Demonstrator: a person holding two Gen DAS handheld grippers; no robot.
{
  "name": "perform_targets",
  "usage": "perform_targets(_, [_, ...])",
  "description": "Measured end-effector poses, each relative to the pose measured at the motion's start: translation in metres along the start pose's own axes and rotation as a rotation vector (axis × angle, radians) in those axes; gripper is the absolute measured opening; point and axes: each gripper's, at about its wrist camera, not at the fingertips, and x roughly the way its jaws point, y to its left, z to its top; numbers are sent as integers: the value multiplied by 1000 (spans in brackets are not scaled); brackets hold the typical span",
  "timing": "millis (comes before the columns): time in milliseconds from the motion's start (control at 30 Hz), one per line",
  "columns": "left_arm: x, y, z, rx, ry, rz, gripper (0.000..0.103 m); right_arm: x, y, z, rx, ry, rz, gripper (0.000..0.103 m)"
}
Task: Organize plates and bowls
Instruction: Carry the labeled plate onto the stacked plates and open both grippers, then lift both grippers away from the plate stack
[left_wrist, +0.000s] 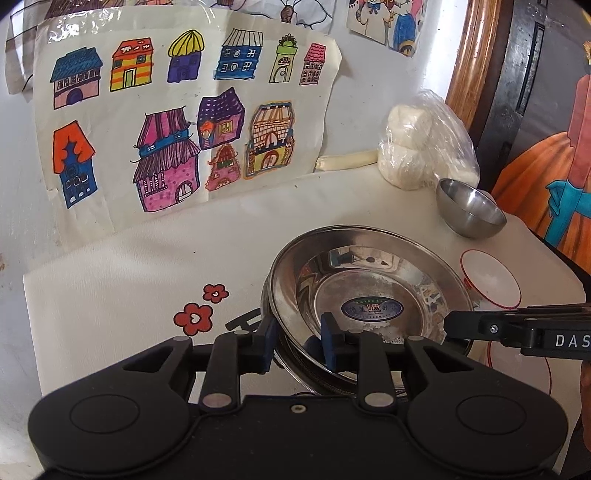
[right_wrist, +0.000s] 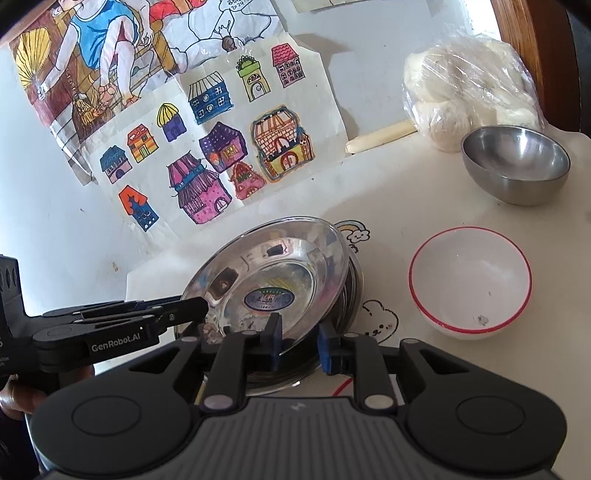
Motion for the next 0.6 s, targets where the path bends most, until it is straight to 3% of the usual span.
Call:
perform_targets(200, [0,-2,-1,41,16,17,26,-1,3,-1,-11,12,-7,26])
perform_targets(267, [1,-4,-2,75,14,37,25,-2,6,-1,-42,5,-57,30])
perform_targets(400, [2,1,-2,56,28,33,26,-5,5,1,-68,2,-64,32])
perform_targets(500, [-1,3,-3,34,19,31,30,-4,8,-2,-112,1,-90,49])
perform_targets(600, [-7,3,-2,25,-3,32,46,-3,16,-6,-171,-15,-115,62])
